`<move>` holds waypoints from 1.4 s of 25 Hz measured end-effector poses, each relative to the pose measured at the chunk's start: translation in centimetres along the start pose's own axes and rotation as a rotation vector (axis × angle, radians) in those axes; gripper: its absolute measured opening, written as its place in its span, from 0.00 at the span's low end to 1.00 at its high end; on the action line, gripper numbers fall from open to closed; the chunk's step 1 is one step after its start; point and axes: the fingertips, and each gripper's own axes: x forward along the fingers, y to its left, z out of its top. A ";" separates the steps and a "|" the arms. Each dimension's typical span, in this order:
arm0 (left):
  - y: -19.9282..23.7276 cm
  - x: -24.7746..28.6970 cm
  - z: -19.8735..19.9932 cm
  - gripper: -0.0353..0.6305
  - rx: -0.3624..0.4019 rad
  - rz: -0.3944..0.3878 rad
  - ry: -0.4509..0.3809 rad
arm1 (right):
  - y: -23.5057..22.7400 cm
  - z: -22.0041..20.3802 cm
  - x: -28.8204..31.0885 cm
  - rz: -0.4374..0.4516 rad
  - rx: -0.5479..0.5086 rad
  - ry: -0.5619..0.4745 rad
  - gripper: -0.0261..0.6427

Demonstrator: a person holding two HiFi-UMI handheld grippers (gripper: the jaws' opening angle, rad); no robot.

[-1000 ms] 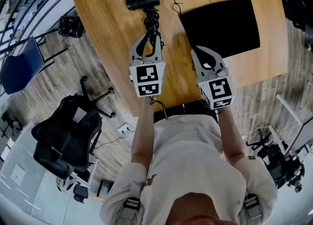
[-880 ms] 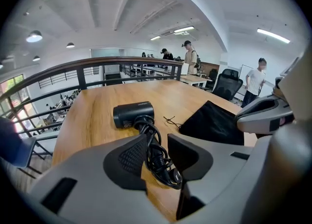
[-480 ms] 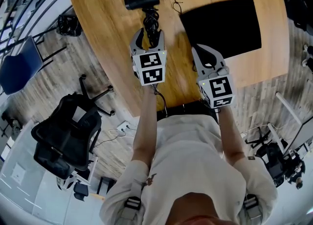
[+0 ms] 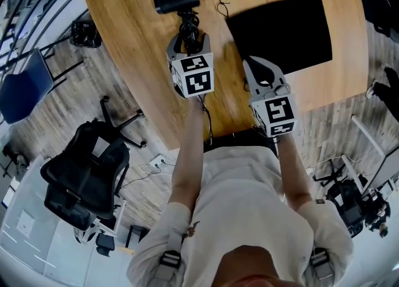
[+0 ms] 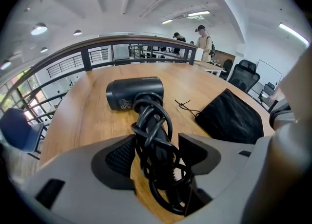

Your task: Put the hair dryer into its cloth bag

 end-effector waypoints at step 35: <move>-0.2 -3.3 -3.5 0.42 0.233 -0.136 0.023 | -0.7 -3.2 0.6 -0.093 -0.010 0.087 0.07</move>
